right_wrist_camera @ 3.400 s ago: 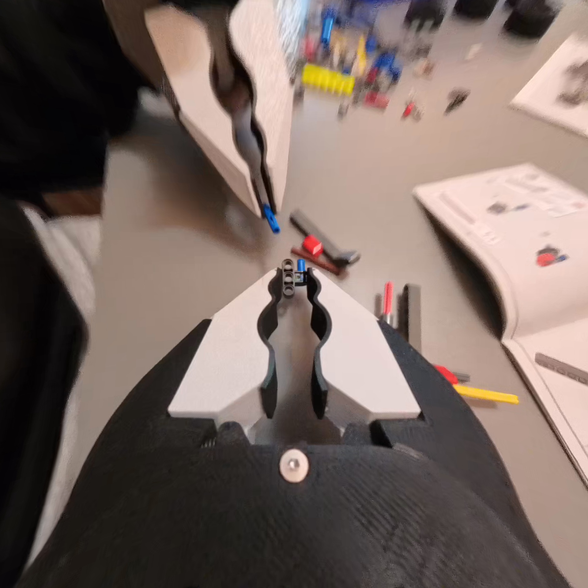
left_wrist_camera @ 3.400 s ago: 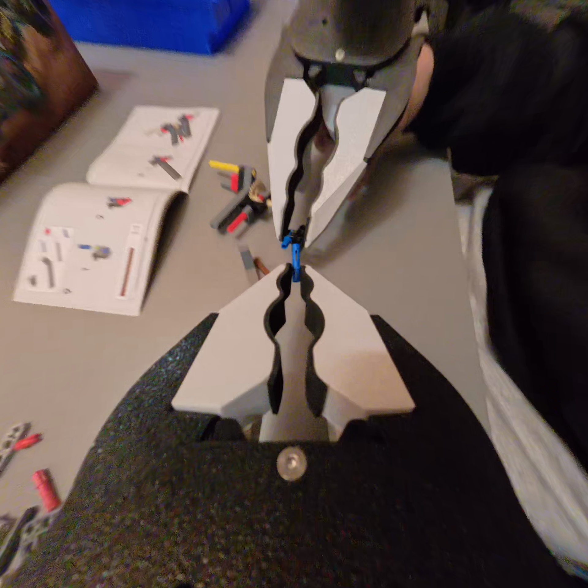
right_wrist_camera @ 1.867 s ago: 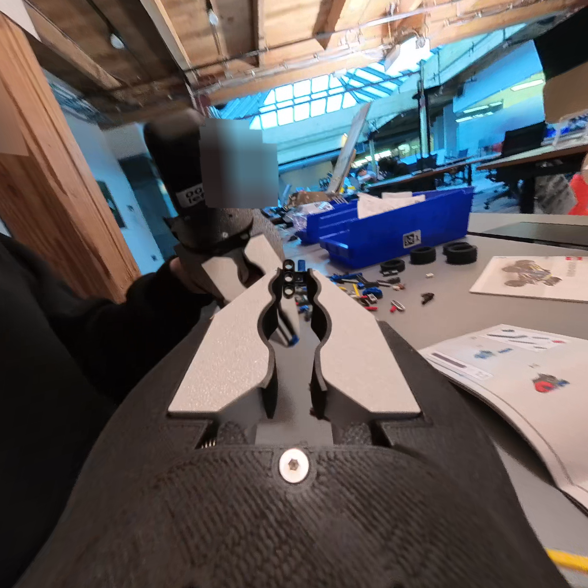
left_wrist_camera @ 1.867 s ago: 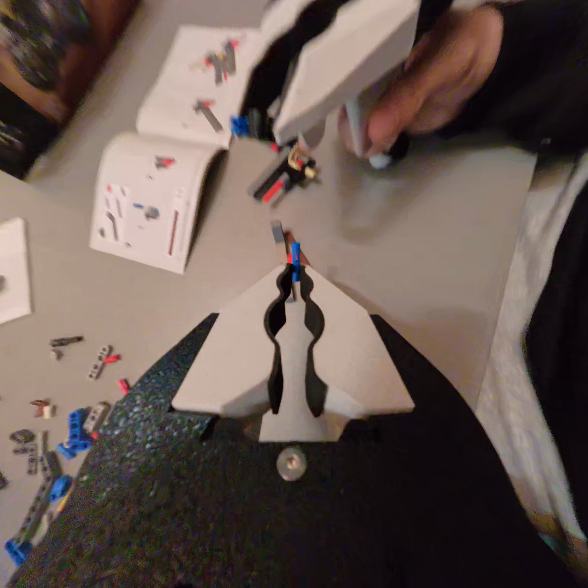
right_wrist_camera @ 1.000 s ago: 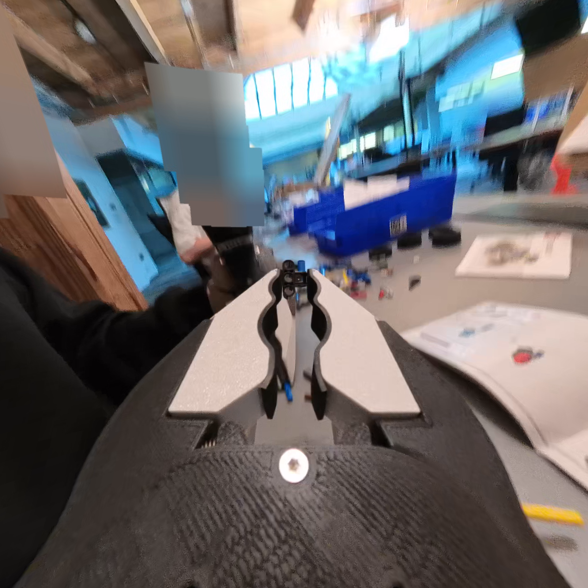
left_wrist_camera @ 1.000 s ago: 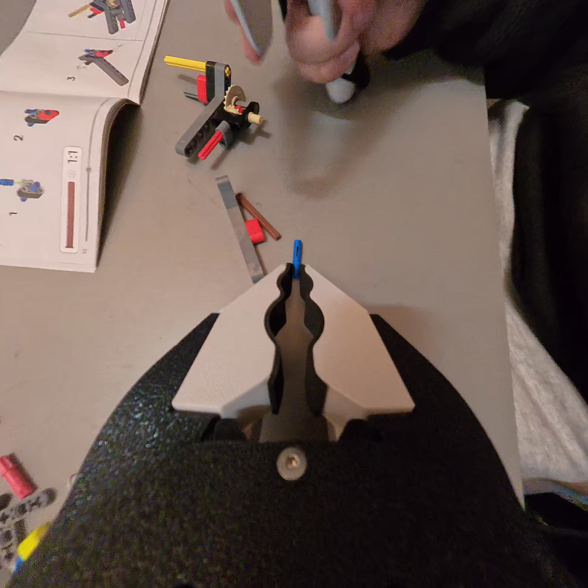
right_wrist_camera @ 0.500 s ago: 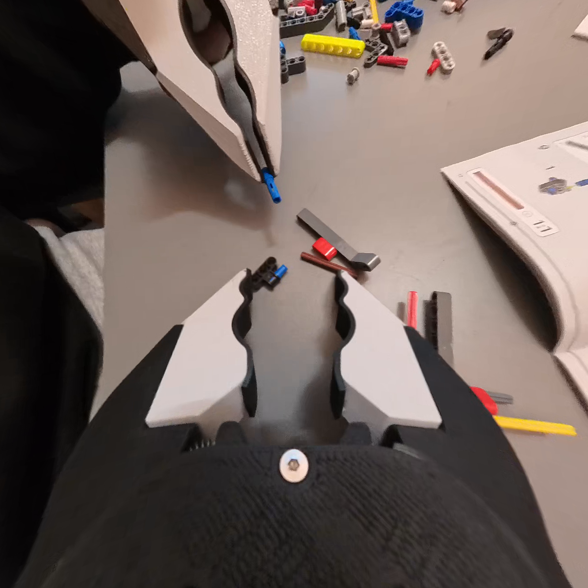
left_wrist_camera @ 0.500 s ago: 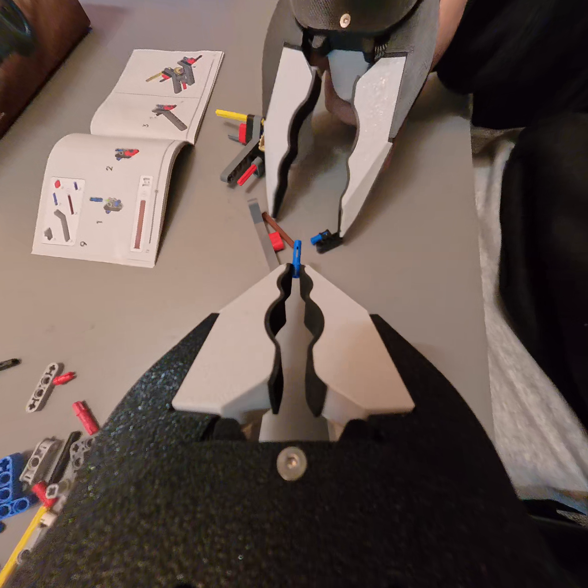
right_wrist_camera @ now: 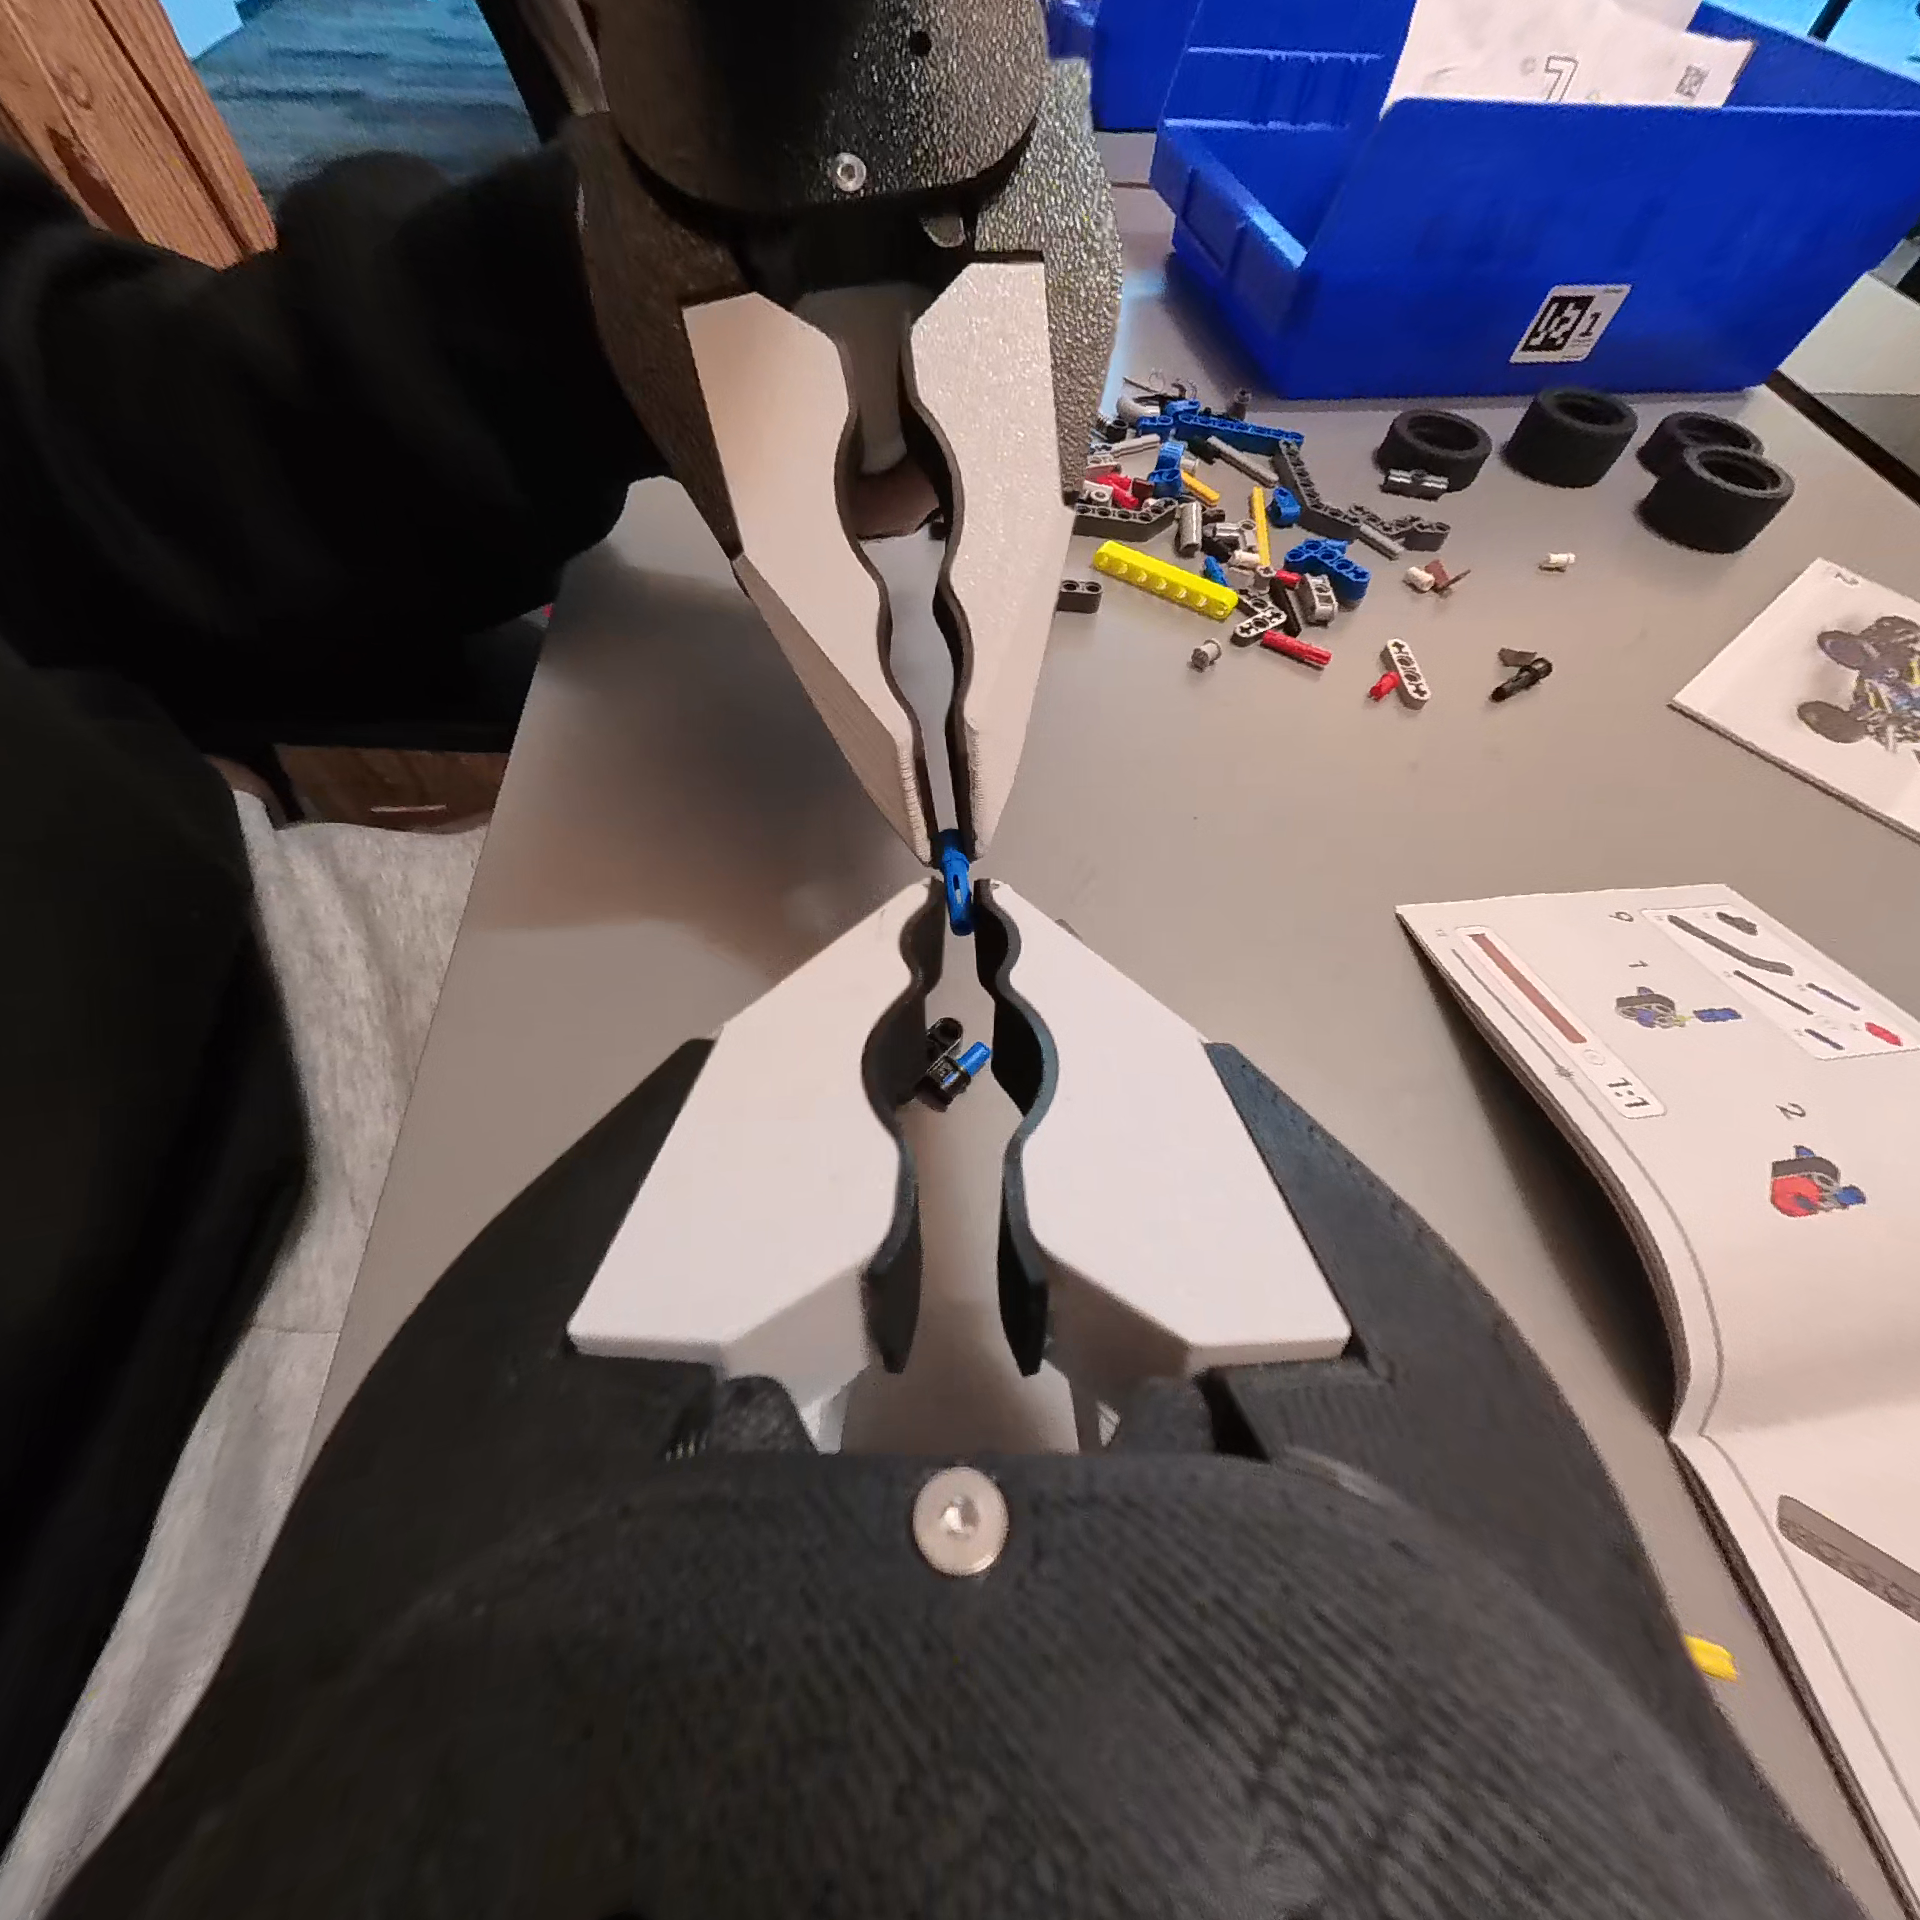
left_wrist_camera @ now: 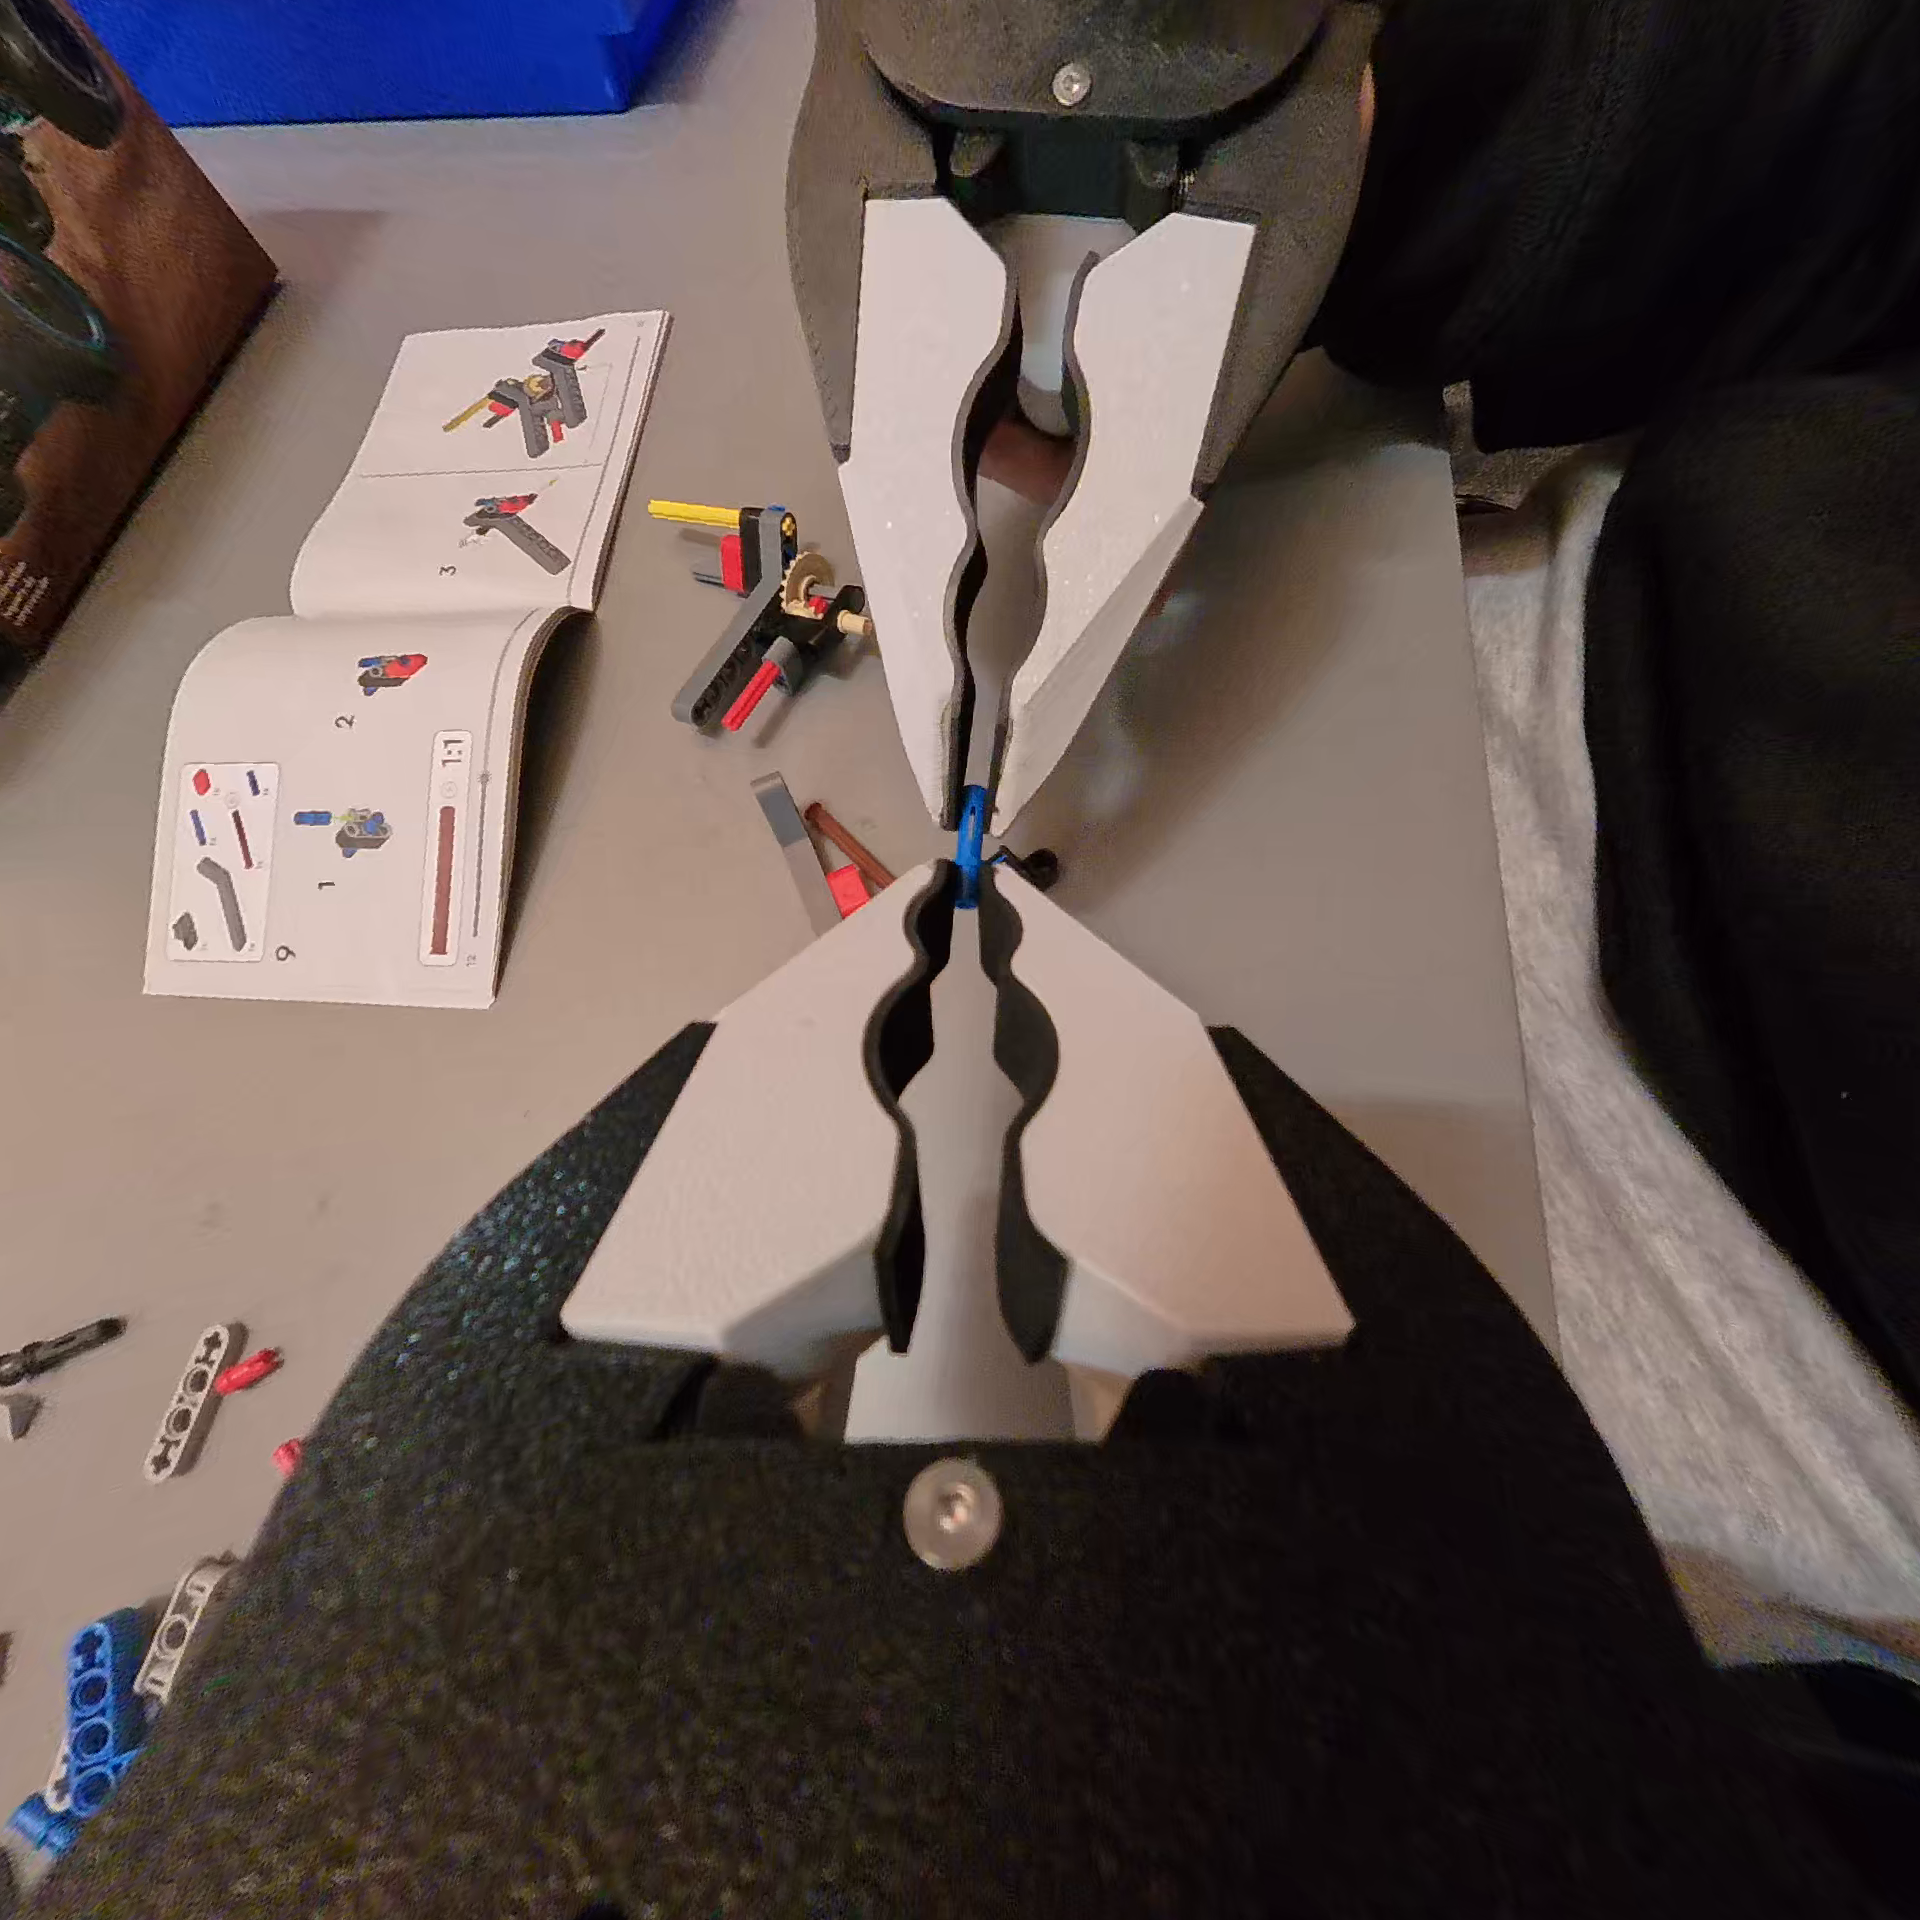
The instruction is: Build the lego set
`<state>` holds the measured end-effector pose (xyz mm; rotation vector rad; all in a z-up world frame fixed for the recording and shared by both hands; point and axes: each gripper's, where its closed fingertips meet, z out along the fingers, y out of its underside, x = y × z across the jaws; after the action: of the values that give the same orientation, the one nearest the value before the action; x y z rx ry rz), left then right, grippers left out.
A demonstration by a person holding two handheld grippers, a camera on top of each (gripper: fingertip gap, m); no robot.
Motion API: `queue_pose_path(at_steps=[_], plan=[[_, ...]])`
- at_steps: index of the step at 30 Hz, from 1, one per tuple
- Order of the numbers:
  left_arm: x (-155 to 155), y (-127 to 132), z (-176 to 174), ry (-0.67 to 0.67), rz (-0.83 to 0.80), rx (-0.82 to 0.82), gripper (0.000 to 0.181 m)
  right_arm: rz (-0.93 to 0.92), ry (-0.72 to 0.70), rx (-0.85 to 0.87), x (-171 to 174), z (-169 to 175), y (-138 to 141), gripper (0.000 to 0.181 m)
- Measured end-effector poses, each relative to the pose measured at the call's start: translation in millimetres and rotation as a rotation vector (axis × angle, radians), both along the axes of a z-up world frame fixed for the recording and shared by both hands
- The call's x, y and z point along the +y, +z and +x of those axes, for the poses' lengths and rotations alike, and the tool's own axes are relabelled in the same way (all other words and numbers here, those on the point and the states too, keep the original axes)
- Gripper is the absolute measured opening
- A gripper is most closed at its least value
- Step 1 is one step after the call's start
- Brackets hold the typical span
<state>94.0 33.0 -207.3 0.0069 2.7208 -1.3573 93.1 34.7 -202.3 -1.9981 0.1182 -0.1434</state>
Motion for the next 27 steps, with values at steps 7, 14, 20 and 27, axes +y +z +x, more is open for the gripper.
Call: queue_pose_path(at_steps=[7, 14, 20, 27], plan=[[-0.2, 8.7, 2.0, -0.002, -0.096, -0.001, 0.003, 0.065, -0.002, 0.017, 0.6, 1.3, 8.4, 0.002], [-1.1, 9.4, -0.8, -0.015, -0.095, -0.005, 0.005, 0.063, 0.009, 0.003, 3.7, -1.9, 10.4, 0.002], [-2.3, 5.8, -1.4, -0.016, -0.067, -0.013, 0.003, 0.025, 0.004, -0.023, 3.6, -2.0, 6.9, 0.002], [-2.0, 5.1, 0.2, -0.007, -0.07, -0.015, 0.003, 0.03, -0.007, -0.02, 4.0, -0.3, 7.1, 0.002]])
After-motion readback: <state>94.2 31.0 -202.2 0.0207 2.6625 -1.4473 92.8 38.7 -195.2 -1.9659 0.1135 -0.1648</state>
